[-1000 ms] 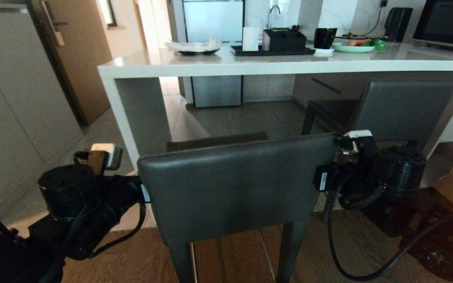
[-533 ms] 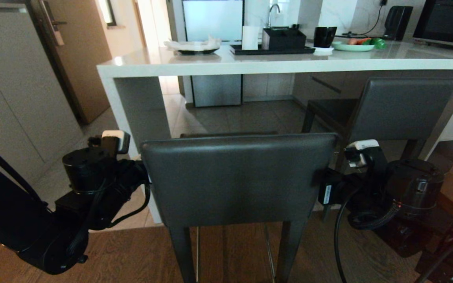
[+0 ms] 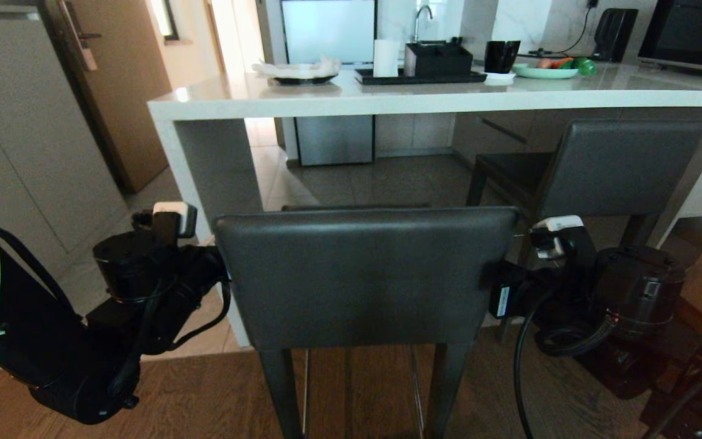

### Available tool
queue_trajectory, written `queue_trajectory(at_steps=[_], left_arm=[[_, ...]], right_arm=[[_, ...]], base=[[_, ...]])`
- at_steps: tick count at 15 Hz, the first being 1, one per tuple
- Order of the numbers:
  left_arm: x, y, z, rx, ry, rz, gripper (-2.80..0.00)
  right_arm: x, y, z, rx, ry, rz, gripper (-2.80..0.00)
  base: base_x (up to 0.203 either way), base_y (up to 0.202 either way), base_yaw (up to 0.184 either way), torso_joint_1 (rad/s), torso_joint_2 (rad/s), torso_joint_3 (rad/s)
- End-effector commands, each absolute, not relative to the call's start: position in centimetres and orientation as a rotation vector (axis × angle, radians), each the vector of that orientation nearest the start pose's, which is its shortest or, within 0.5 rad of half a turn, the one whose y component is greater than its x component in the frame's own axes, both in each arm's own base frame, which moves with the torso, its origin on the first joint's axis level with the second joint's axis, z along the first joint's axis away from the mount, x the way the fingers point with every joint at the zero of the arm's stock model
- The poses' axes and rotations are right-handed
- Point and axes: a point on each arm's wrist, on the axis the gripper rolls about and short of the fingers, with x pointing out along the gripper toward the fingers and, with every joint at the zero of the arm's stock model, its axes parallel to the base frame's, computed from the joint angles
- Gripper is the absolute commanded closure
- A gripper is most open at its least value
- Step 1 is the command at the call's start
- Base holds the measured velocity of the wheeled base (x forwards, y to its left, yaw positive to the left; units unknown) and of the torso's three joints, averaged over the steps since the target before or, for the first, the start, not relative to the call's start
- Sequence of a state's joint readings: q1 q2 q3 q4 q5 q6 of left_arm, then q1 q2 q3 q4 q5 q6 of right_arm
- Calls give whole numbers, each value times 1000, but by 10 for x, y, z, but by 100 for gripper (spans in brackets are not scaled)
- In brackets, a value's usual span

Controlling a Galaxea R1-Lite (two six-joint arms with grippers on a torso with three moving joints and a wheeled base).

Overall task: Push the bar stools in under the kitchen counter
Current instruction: Push the gray chair back under the dining table

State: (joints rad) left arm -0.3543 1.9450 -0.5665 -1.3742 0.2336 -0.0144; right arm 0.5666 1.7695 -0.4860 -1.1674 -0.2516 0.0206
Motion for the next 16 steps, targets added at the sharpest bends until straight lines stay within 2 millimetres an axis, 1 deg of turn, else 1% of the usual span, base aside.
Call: queue_trajectory(at_steps=[1,5,11,16], left_arm=[[304,-97,117,50,-7,-94,0],[303,-96,114,62,6,-93,0],[303,-97,117,54,-7,-99,0],[303,-97,115,55,2,-98,0]], right_arm=[[243,148,137,-21,98,313,0],[242,147,138,-22,96,312,0],[243,148,138,-24,96,312,0],[243,148,137,-25,99,312,0]], base=[[0,0,0,0,0,0],[0,0,0,0,0,0],[0,0,0,0,0,0],[176,0,2,-1,2,2]])
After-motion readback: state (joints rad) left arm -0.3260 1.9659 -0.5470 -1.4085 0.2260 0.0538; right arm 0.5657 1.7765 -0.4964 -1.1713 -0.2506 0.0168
